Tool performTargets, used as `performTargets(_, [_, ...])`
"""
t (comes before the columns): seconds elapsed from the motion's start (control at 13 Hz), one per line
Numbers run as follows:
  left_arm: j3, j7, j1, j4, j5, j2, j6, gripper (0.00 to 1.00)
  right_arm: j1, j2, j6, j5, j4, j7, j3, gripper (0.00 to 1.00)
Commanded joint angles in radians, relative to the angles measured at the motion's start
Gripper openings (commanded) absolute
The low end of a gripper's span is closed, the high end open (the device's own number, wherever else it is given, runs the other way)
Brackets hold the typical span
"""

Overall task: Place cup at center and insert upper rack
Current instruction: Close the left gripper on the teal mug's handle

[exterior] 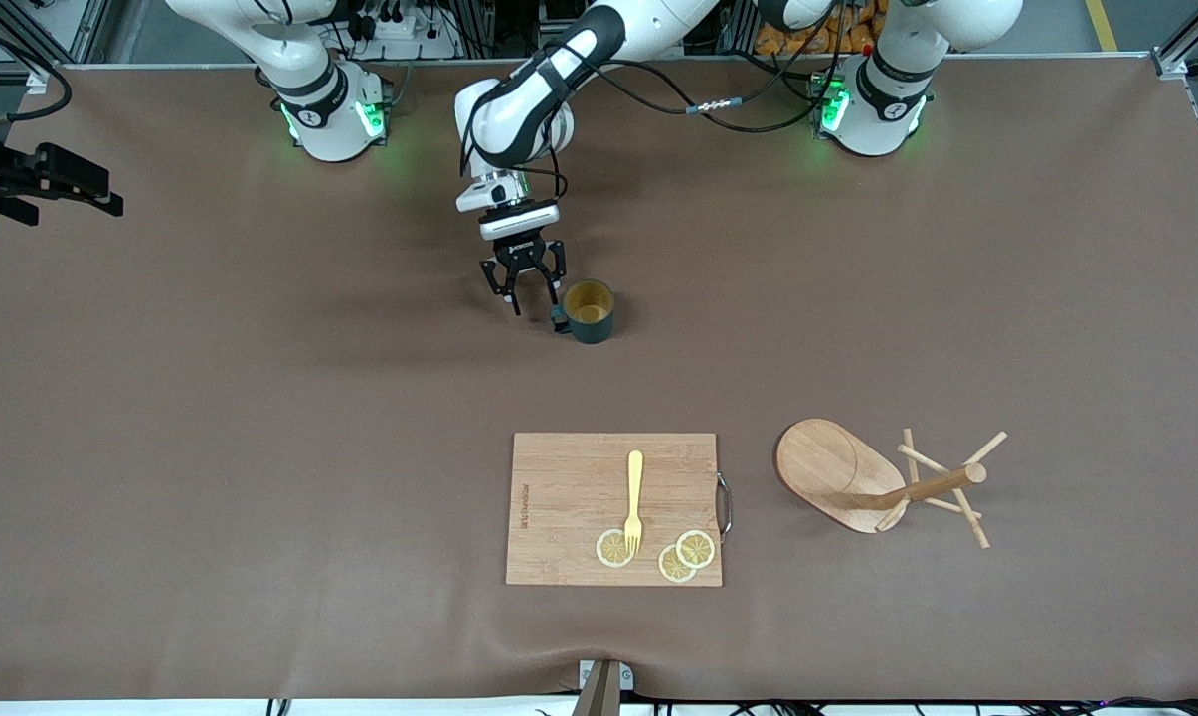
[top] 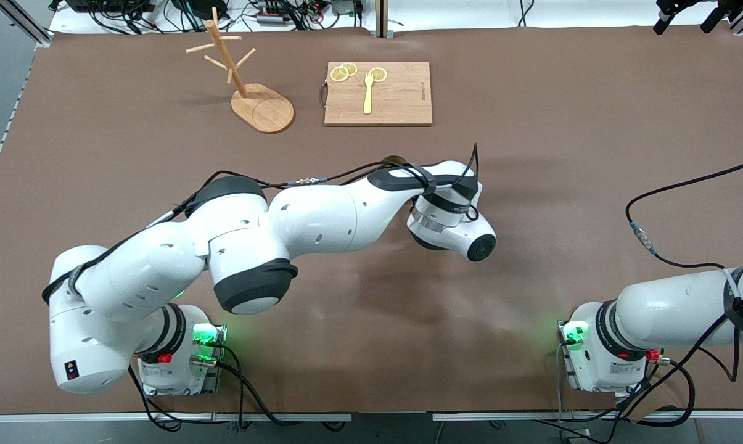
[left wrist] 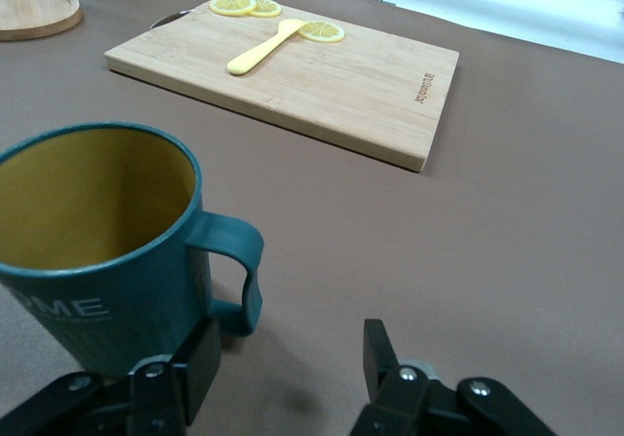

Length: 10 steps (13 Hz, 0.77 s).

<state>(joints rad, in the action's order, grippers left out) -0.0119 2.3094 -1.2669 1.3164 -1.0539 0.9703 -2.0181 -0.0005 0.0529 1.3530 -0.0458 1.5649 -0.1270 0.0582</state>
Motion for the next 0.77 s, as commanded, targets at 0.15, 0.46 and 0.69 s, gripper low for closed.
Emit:
performTargets(0.15, [-0.01, -0.036, 0.015, -0.026, 0.011, 0.018, -0.01, 0.64, -0.01, 0.032, 0.005, -0.011, 0.018, -0.002, -0.003, 1.0])
performTargets(0.46, [-0.011, -0.039, 0.027, -0.028, 0.009, 0.018, -0.03, 0.62, -0.006, 0.028, 0.008, -0.011, 0.018, 0.001, -0.005, 1.0])
performTargets(0.69, [-0.023, -0.045, 0.034, -0.028, 0.009, 0.018, -0.057, 0.52, -0.006, 0.027, 0.008, -0.011, 0.02, 0.003, -0.005, 1.0])
